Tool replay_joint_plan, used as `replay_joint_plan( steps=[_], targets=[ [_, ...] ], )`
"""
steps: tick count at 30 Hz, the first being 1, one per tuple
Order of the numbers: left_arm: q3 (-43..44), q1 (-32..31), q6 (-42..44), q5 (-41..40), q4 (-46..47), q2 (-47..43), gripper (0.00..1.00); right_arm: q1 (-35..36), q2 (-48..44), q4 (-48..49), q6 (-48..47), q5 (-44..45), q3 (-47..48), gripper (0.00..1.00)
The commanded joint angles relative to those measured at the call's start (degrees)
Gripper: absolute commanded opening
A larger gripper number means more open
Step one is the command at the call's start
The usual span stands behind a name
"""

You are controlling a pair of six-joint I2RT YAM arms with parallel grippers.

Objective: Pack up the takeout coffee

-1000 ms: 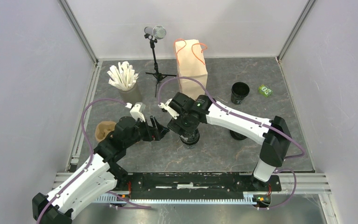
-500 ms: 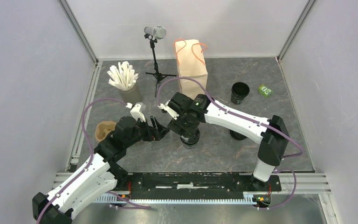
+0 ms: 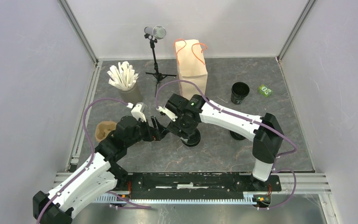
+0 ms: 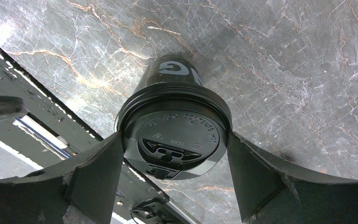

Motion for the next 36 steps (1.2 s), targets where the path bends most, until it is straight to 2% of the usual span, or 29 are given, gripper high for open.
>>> replay_joint_plan(
  steps=[1, 26, 36],
  targets=[
    [1.7, 0.13, -0.15, 1.07, 1.49, 0.43, 0.9, -0.15, 0.66, -0.3, -1.0, -0.7, 2.62, 0.81],
    [1.58, 0.13, -0.64, 1.77, 2.09, 0.44, 0.93, -0.28, -2.67, -0.35, -2.85, -1.96, 0.26, 0.9],
    [2.41, 0.15, -0.79, 1.33, 0.4, 0.16, 0.94, -0.65, -3.95, -0.38, -3.08, -1.11, 0.82, 0.9]
  ],
)
